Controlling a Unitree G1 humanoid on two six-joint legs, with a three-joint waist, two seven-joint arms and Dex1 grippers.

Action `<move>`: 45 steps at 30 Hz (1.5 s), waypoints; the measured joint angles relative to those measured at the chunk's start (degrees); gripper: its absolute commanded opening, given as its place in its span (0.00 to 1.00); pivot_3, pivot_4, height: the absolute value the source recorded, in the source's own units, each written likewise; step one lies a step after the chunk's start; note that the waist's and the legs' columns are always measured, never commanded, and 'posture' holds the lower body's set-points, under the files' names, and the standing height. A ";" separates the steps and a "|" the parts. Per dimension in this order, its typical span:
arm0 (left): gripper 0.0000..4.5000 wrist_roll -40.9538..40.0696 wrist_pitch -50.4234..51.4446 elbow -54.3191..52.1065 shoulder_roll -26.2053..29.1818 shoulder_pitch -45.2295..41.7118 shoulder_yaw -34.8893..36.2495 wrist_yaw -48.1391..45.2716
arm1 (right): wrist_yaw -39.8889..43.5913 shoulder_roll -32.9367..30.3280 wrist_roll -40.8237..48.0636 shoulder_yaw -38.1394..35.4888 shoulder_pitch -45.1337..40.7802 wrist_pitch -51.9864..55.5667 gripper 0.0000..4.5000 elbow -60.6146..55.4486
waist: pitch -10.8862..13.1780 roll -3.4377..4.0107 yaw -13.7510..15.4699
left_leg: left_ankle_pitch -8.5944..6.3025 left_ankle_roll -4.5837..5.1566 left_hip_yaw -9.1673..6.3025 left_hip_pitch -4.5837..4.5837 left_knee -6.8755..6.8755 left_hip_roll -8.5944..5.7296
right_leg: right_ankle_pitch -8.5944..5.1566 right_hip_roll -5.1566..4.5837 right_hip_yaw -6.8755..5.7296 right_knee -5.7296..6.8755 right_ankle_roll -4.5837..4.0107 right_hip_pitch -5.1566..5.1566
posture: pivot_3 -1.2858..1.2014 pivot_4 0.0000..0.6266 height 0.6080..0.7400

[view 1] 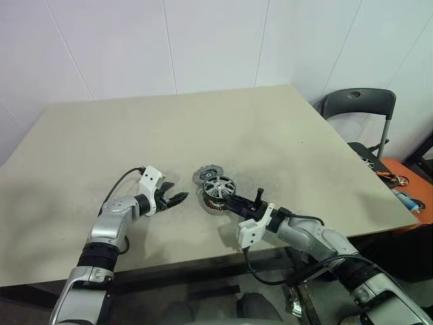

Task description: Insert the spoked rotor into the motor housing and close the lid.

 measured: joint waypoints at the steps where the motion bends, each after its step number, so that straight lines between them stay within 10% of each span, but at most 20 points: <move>1: 0.81 0.00 -0.04 0.05 0.00 0.00 0.00 0.00 | 0.01 0.06 -0.02 0.00 0.00 0.00 0.10 0.00 | 0.00 0.00 0.00 | 0.00 0.00 0.00 0.02 0.00 0.00 | 0.00 0.00 0.00 0.00 0.00 0.01 | 0.52 0.00 1.00; 45: 0.81 -0.08 -0.30 0.33 0.28 1.02 0.04 1.12 | -4.38 0.74 -4.27 -0.25 0.51 -3.43 0.10 4.89 | -0.29 -0.50 -0.12 | 0.00 0.01 0.31 0.92 0.00 0.00 | -0.17 0.05 0.37 0.35 0.19 0.58 | 0.52 0.00 1.00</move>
